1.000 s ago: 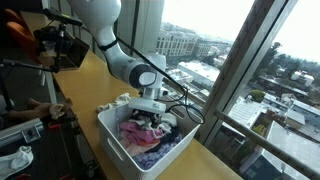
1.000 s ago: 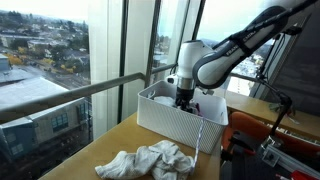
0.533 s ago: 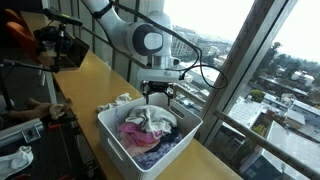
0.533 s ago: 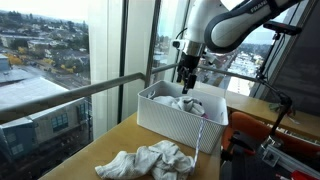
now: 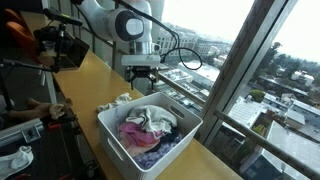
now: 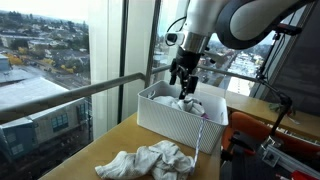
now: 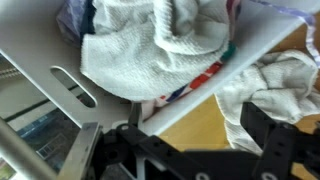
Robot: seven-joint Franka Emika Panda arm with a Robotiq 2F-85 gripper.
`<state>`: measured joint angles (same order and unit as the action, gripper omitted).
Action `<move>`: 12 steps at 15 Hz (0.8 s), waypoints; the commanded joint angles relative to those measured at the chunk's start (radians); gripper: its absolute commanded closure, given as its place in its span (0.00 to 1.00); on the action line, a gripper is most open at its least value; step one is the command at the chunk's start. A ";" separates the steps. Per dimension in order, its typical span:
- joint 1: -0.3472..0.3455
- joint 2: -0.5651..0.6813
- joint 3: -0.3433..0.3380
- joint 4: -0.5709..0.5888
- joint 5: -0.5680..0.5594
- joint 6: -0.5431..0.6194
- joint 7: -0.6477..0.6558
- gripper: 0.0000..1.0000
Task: Put the pile of cloths on the table into the white basket
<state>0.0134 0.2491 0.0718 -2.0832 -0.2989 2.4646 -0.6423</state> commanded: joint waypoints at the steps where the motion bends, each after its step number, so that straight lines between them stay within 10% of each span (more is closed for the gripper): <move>1: 0.066 -0.017 0.073 -0.096 -0.016 0.050 -0.039 0.00; 12: 0.062 0.064 0.124 -0.193 -0.049 0.080 -0.533 0.00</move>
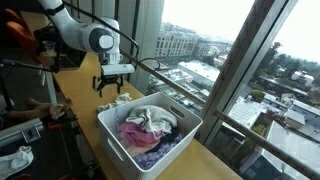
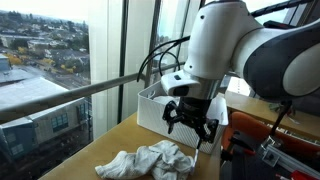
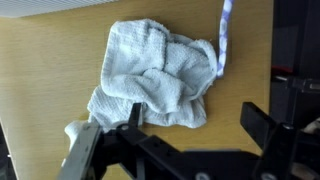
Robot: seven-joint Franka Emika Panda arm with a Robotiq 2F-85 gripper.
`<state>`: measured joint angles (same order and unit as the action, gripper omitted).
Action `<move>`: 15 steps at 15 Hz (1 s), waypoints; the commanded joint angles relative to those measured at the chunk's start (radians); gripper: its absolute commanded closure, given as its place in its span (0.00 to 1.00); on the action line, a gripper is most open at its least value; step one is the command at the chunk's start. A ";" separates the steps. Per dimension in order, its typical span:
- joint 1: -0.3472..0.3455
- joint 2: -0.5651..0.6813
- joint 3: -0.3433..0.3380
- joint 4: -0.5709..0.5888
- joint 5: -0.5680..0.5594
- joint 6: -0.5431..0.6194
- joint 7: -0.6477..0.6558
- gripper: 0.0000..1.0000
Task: Put the pile of cloths on the table into the white basket
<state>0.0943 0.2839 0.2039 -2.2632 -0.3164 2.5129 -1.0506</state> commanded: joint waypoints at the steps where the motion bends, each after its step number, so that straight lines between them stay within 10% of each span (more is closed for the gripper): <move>1: -0.022 0.044 -0.015 -0.018 -0.046 0.037 -0.152 0.00; 9: -0.040 0.147 -0.076 -0.007 -0.113 0.035 -0.256 0.00; 10: -0.041 0.160 -0.080 0.001 -0.112 0.029 -0.257 0.25; 15: -0.041 0.192 -0.091 0.024 -0.101 0.015 -0.260 0.58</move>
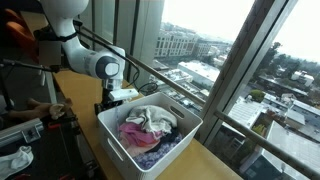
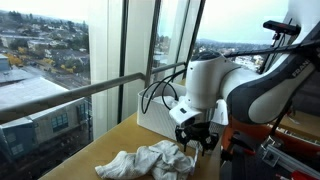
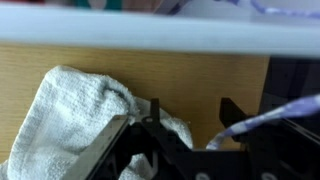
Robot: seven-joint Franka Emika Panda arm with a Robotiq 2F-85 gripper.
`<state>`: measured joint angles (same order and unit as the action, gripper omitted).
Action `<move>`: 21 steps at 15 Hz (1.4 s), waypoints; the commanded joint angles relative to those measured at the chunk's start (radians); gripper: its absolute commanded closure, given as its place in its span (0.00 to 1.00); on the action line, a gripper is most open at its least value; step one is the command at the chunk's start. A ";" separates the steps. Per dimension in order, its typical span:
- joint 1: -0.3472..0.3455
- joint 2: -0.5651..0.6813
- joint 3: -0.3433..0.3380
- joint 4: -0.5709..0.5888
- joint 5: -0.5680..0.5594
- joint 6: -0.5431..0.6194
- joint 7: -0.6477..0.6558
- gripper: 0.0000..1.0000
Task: Put the pile of cloths on the table into the white basket
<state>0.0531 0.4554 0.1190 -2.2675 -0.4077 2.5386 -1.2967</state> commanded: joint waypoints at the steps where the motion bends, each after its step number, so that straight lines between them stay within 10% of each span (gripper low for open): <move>1: 0.001 0.024 -0.007 0.033 -0.009 -0.013 -0.013 0.66; 6: -0.008 -0.001 0.014 0.056 0.026 -0.047 -0.026 1.00; 21: -0.124 -0.244 -0.047 0.153 0.202 -0.217 -0.140 1.00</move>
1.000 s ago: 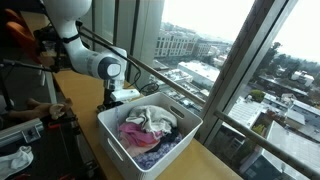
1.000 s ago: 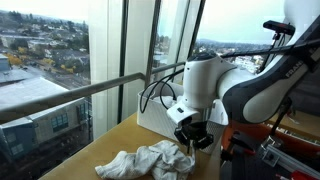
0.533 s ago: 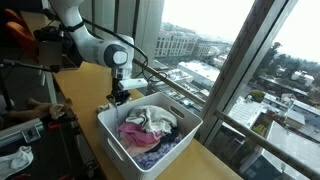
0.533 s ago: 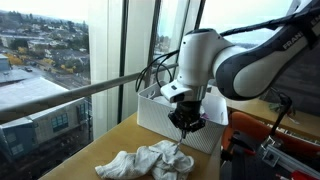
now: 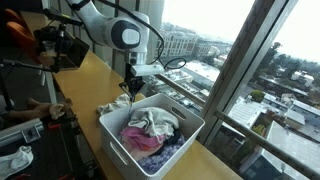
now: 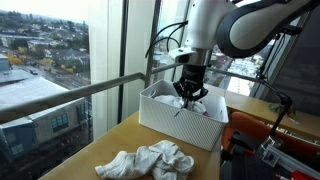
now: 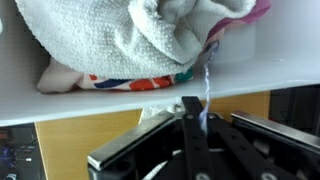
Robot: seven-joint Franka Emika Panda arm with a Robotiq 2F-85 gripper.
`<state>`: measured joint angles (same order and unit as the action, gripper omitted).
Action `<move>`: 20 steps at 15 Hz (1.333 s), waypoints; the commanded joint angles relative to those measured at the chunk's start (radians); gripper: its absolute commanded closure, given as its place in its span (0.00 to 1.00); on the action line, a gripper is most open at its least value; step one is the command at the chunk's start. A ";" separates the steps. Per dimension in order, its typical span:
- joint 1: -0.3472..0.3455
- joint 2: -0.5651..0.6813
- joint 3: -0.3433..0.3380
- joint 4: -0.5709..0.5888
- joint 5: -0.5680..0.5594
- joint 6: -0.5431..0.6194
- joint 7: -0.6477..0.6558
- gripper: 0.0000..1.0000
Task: Put the pile of cloths on the table into the white basket
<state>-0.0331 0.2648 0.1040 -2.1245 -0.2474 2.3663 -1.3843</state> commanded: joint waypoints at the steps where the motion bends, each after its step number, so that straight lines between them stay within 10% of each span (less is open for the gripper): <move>1: -0.053 -0.059 -0.047 0.012 0.050 -0.047 -0.063 1.00; 7: -0.108 -0.017 -0.118 0.022 0.068 -0.041 -0.085 1.00; 8: -0.110 0.002 -0.124 0.026 0.065 -0.048 -0.071 0.74; 20: -0.063 -0.076 -0.085 0.000 0.110 -0.061 -0.029 0.00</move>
<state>-0.1346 0.2164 -0.0059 -2.1181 -0.1667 2.3316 -1.4303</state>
